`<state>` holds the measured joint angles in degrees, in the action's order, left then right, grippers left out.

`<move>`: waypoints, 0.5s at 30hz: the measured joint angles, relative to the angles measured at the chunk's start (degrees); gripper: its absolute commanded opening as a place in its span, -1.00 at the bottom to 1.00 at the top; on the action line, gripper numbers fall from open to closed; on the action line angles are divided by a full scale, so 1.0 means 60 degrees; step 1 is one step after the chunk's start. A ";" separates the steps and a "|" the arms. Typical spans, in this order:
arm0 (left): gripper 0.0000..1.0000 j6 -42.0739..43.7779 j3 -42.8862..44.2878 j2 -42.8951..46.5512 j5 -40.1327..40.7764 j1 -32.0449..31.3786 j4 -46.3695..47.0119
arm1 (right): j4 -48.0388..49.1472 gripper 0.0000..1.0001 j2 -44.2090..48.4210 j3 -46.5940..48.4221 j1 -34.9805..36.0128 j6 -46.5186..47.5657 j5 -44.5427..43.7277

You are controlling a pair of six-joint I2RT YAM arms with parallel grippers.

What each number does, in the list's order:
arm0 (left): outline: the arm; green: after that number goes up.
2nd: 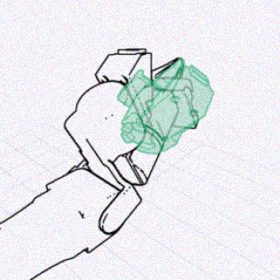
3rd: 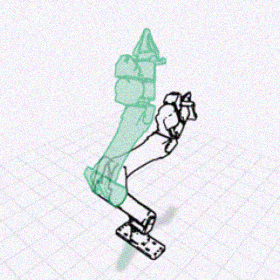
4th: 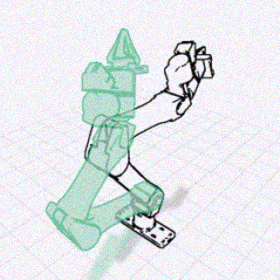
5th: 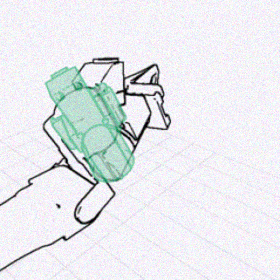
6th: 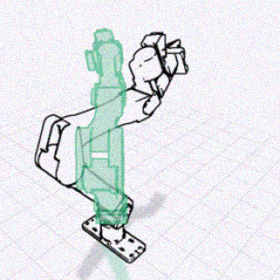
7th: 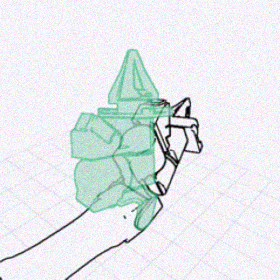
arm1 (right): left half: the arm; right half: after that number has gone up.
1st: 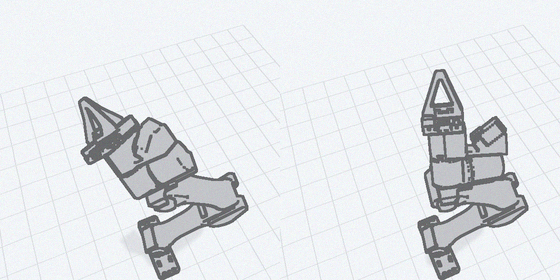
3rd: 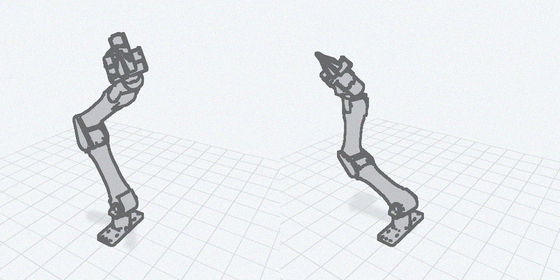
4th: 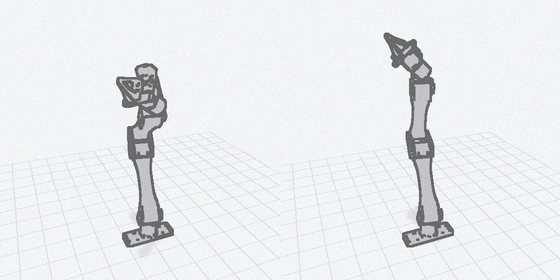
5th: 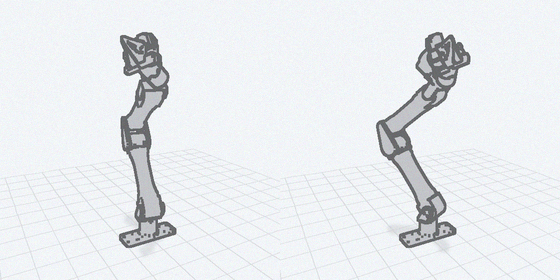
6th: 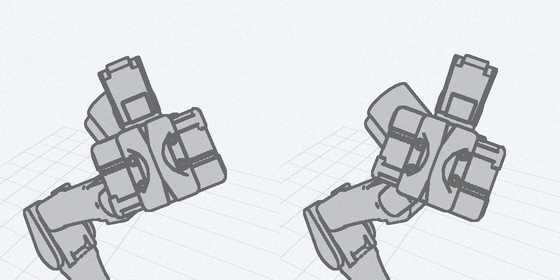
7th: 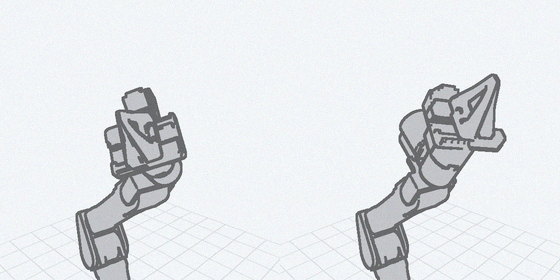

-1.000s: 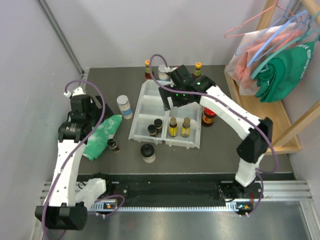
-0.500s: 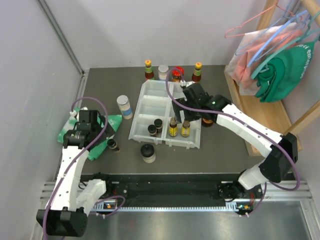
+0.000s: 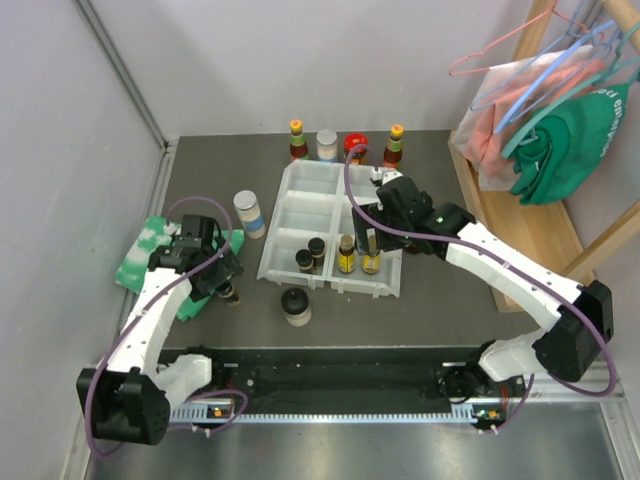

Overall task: Organize the condiment bottles
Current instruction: Pick up the bottle from the center of the board.

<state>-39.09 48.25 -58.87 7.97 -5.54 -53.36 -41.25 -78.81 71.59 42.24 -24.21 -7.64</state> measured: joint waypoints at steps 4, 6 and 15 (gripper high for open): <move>0.65 -0.0109 -0.0197 -0.0382 0.0095 -0.0171 0.0226 | 0.0095 0.98 0.0029 -0.0102 0.0000 -0.0004 0.0000; 0.60 -0.0189 -0.0288 -0.0423 0.0149 -0.0226 0.0299 | 0.0149 0.98 0.0087 -0.0266 0.0000 -0.0007 0.0015; 0.00 -0.0390 -0.0543 -0.0466 0.0401 -0.0277 0.0546 | 0.0233 0.97 0.0656 -0.0823 0.0000 -0.0091 0.0025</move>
<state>-41.43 44.99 -61.67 10.37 -7.20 -50.09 -39.86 -74.87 66.65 42.24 -24.75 -7.49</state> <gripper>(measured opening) 0.575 0.987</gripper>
